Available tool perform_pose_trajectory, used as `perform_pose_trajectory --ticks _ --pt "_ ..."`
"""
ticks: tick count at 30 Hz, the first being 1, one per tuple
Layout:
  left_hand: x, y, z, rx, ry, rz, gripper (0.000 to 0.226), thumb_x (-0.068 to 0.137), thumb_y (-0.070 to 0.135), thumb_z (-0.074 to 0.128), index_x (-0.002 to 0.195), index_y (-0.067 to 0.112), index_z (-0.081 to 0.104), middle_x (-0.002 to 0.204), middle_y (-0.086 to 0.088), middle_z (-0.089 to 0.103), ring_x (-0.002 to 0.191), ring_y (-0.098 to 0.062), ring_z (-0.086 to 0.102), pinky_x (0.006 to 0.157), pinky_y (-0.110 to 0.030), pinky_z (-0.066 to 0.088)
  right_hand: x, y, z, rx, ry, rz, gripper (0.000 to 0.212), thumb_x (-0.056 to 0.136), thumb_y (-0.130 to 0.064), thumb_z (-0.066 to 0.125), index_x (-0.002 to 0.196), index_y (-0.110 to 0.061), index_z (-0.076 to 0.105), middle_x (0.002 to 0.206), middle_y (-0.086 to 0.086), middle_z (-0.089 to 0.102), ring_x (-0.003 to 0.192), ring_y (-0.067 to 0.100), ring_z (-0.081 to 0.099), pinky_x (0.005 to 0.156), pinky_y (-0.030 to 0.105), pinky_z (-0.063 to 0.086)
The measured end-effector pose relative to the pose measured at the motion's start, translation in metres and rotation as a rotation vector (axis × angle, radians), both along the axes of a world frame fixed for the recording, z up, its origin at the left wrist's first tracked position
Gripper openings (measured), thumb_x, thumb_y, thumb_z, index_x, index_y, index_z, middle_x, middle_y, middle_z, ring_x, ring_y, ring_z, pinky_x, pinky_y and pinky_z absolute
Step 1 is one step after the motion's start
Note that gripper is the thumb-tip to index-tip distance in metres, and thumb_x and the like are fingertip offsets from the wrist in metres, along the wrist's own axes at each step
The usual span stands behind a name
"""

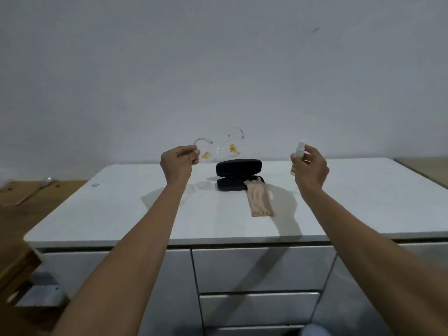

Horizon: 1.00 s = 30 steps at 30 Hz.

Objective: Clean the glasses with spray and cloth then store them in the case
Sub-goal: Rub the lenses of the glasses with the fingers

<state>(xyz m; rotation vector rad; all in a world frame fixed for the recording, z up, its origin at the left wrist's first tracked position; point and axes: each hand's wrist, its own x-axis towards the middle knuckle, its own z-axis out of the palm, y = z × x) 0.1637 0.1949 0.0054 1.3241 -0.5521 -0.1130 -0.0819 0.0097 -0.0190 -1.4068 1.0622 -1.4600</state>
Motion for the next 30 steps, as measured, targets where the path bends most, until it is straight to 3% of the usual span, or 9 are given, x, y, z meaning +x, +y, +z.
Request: perform_pose_trajectory --ticks 7,12,18,21,23,26,28,30 --pt "-0.025 -0.018 -0.006 0.023 0.005 -0.035 0.01 0.081 0.0 0.08 0.088 0.006 0.079 0.076 -0.009 0.076 0.058 -0.016 0.067 0.075 -0.031 0.063 -0.049 -0.007 -0.033 0.055 0.179 -0.092 0.036 0.09 -0.016 0.075 0.125 -0.019 0.069 0.108 0.006 0.075 0.096 0.025 0.072 0.093 0.049 0.058" --pt "-0.03 -0.018 -0.005 0.036 0.002 -0.035 0.01 0.08 0.001 0.081 0.089 0.006 0.08 0.076 -0.009 0.076 0.06 -0.018 0.068 0.076 -0.032 0.063 -0.054 -0.003 -0.045 0.073 0.24 -0.093 0.034 0.094 -0.014 0.07 0.127 -0.016 0.068 0.112 0.009 0.075 0.093 0.021 0.063 0.089 0.031 0.05" --pt "-0.028 -0.014 -0.004 0.038 -0.003 -0.025 0.011 0.08 0.001 0.08 0.09 0.005 0.08 0.077 -0.01 0.076 0.058 -0.017 0.066 0.078 -0.034 0.063 -0.052 -0.004 -0.051 0.088 0.283 -0.103 0.031 0.094 -0.018 0.069 0.125 -0.014 0.068 0.111 0.01 0.075 0.104 0.032 0.07 0.092 0.037 0.052" --pt "-0.028 -0.013 -0.005 0.039 -0.004 -0.027 0.01 0.081 0.001 0.08 0.09 0.005 0.079 0.077 -0.01 0.076 0.057 -0.016 0.066 0.079 -0.035 0.064 -0.051 0.0 -0.047 0.061 0.299 -0.122 0.044 0.093 -0.021 0.072 0.134 -0.014 0.061 0.126 0.012 0.069 0.118 0.033 0.063 0.097 0.038 0.047" --pt "-0.027 -0.011 -0.005 0.039 -0.003 -0.028 0.01 0.081 0.0 0.08 0.09 0.004 0.079 0.077 -0.011 0.076 0.057 -0.016 0.066 0.08 -0.037 0.064 -0.047 0.004 -0.041 -0.097 0.373 -0.228 0.057 0.089 -0.025 0.074 0.142 -0.015 0.054 0.137 0.014 0.059 0.126 0.034 0.053 0.101 0.044 0.046" --pt "-0.026 -0.01 -0.006 0.043 0.0 -0.019 0.012 0.08 0.001 0.08 0.092 0.003 0.08 0.079 -0.012 0.076 0.059 -0.017 0.067 0.081 -0.037 0.064 -0.037 0.011 -0.027 -0.464 0.479 -0.315 0.054 0.086 -0.021 0.074 0.137 -0.017 0.056 0.125 0.013 0.059 0.116 0.031 0.052 0.096 0.043 0.046" --pt "-0.026 -0.008 -0.006 0.041 0.003 -0.015 0.012 0.08 0.001 0.08 0.093 0.003 0.08 0.079 -0.012 0.077 0.06 -0.018 0.067 0.08 -0.036 0.064 -0.028 0.017 -0.017 -0.579 0.482 -0.171 0.041 0.087 -0.015 0.072 0.127 -0.018 0.063 0.107 0.006 0.065 0.104 0.026 0.057 0.089 0.038 0.048" --pt "-0.026 -0.005 -0.007 0.04 0.009 -0.014 0.012 0.08 0.001 0.08 0.092 0.004 0.08 0.077 -0.01 0.077 0.06 -0.017 0.068 0.08 -0.035 0.064 -0.018 0.023 -0.009 -0.488 0.556 0.123 0.023 0.09 -0.012 0.069 0.111 -0.02 0.071 0.086 -0.002 0.069 0.086 0.02 0.065 0.08 0.033 0.051"
